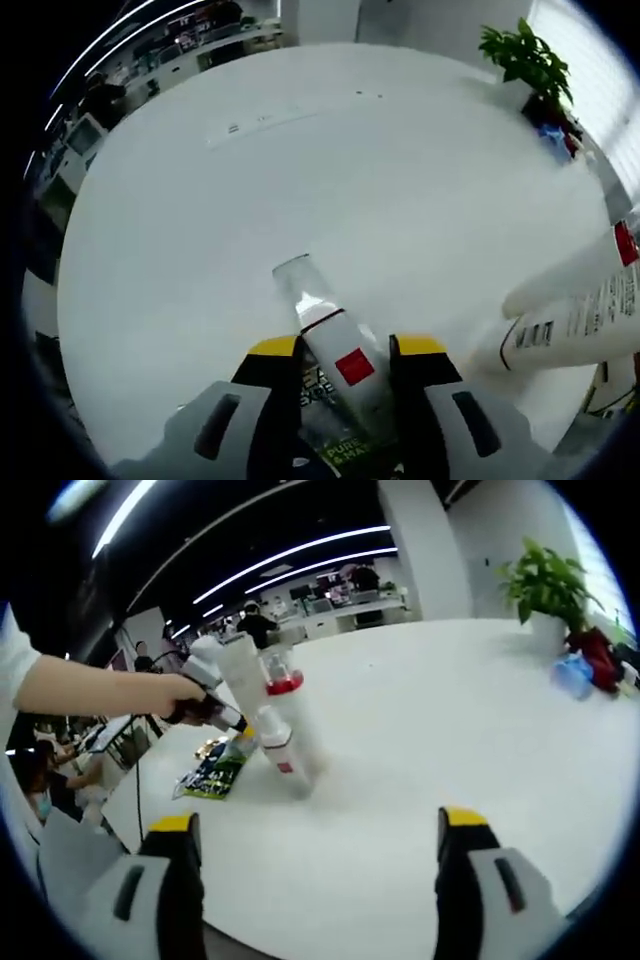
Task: Arrange the skincare products in the storage area until every visible bottle or jar stands upright without overlapping.
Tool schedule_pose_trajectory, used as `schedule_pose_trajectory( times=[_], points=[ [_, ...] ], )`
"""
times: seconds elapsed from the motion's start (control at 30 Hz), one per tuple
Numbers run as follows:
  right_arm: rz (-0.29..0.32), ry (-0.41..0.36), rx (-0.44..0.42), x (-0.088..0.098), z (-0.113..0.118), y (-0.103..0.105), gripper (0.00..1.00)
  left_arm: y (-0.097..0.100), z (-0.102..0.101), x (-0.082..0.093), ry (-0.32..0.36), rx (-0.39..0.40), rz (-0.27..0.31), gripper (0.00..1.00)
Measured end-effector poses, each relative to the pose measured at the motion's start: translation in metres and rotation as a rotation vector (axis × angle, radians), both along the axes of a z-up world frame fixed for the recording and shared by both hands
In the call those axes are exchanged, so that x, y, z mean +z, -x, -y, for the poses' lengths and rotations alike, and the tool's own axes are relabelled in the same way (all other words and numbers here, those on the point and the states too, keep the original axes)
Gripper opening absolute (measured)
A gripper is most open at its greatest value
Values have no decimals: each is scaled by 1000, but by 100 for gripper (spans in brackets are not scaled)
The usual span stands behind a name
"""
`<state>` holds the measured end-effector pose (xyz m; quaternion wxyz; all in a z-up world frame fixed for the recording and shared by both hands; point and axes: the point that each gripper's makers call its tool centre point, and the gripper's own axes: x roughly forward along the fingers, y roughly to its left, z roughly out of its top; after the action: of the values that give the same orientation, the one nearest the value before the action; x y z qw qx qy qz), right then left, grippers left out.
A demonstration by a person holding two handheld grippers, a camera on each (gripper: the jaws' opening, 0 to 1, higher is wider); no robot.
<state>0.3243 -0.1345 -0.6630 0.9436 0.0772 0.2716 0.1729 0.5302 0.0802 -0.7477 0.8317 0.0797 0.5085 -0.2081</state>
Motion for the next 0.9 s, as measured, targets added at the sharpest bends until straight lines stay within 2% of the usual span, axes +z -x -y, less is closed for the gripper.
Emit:
schedule_pose_trajectory(
  times=[0.13,0.23,0.5,0.8,0.9],
  points=[
    [-2,0,-3,0,1,1,98,-2,-1,0,-1,15,13,28],
    [-5,-2,-7,-1,2,2,98,-3,-7,1,9,41,30,21],
    [-2,-3,-6,0,1,1,98,-2,-7,3,38,81,32,18],
    [5,-5,-6,4,1,0,98,5,-9,7,77,67,16,17],
    [11,-14,-5,6,-1,-1,97,7,-12,15,127,87,33,17]
  ],
)
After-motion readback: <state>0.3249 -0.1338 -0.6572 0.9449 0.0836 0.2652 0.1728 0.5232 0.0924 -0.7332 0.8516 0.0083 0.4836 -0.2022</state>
